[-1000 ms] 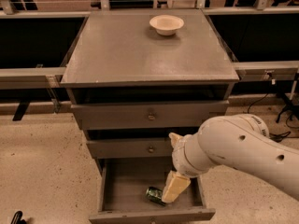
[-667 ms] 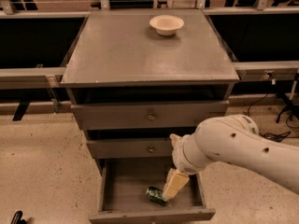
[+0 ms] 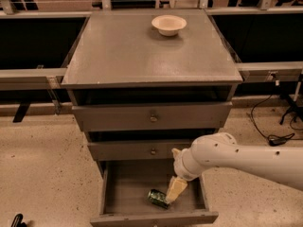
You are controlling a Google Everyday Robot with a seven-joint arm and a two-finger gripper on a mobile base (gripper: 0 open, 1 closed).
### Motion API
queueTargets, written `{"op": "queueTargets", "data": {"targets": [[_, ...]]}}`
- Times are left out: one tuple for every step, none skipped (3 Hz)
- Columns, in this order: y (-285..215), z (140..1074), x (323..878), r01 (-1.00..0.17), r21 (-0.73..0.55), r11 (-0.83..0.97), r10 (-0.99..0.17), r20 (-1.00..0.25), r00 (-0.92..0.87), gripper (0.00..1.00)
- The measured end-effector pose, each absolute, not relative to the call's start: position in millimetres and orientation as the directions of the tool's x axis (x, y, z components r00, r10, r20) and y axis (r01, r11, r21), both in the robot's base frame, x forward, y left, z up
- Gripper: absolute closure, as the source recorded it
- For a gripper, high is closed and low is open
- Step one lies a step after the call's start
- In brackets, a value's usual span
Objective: Pick green can from bottom drawer and place on counter
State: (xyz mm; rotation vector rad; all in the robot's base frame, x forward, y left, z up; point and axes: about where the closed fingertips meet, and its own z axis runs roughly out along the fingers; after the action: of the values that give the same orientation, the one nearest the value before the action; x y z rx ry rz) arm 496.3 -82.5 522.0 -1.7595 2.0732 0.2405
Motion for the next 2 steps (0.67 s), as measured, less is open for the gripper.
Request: {"op": "queueTargets", "data": {"targets": [[-79.7, 499.0, 486.2, -0.978, -0.082, 0.192, -0.897, -0.42, -0.141, 0.0], [-79.8, 500.7, 486.9, -0.978, -0.086, 0.192, -0.897, -0.419, -0.139, 0.0]]}}
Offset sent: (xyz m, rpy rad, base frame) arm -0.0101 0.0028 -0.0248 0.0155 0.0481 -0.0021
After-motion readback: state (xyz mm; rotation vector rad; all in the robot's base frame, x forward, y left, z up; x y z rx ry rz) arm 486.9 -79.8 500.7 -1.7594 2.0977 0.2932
